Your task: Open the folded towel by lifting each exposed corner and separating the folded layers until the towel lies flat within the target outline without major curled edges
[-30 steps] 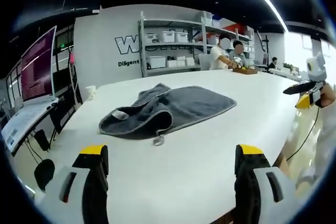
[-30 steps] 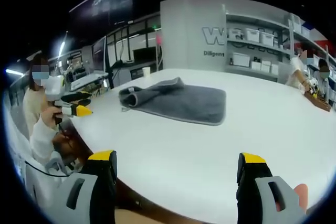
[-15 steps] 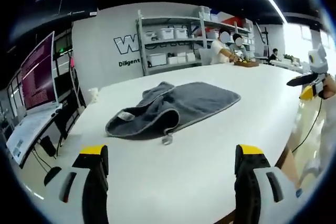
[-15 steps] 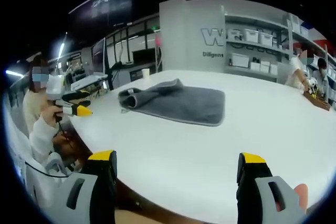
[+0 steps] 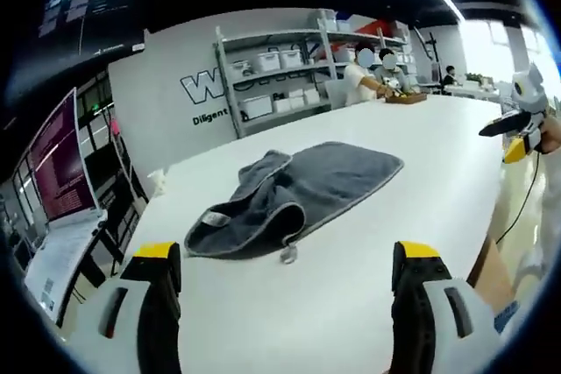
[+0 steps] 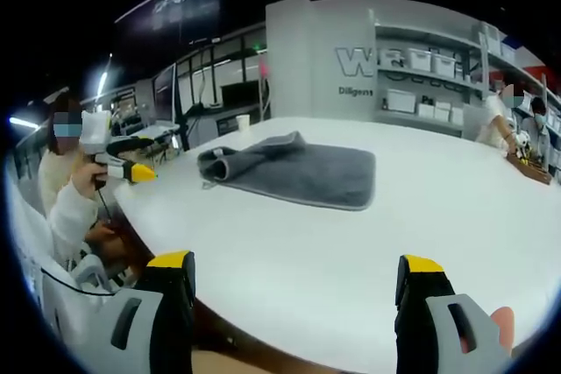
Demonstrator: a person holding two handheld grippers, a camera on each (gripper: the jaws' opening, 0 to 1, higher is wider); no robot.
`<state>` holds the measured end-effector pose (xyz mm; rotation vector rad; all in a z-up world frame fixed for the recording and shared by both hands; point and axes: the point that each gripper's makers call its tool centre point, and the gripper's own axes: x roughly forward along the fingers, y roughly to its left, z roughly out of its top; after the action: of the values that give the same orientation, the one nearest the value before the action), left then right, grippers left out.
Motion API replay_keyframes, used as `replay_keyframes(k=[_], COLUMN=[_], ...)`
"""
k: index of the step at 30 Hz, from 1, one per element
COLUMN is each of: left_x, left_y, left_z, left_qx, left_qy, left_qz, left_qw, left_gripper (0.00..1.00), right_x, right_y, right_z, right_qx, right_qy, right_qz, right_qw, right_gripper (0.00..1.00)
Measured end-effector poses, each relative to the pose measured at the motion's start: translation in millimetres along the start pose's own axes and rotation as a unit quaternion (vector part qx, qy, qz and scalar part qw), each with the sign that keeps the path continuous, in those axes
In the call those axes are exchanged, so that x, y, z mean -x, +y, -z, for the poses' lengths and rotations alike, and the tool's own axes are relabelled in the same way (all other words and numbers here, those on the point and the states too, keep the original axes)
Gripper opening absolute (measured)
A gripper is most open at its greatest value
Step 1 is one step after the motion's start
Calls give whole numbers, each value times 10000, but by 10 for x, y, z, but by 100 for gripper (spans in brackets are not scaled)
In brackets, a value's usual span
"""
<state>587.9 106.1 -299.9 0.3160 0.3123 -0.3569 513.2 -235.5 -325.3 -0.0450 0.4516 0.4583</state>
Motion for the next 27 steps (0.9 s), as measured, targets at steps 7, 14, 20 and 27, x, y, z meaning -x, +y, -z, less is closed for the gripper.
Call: replay_keyframes(k=[7, 14, 20, 27], left_x=[-125, -326, -573, -969], left_y=[-26, -119, -206, -258], left_z=[-277, -601, -767, -892], left_qx=[-633, -1427, -2016, -2715], left_qy=[-65, -208, -187, -296], left_qz=[-84, -212, -270, -579], left_qw=[9979, 9893, 9789, 9602], left_gripper=[99, 97, 96, 93], right_x=[-2, 12, 24, 57], right_y=[-4, -27, -45, -90], right_z=[-5, -21, -37, -51], right_qx=[-1, -18, -34, -83], right_qy=[1, -30, -54, -111], right_qz=[1, 19, 30, 76], right_qw=[10000, 10000, 10000, 9999], right_gripper=[95, 95, 95, 95])
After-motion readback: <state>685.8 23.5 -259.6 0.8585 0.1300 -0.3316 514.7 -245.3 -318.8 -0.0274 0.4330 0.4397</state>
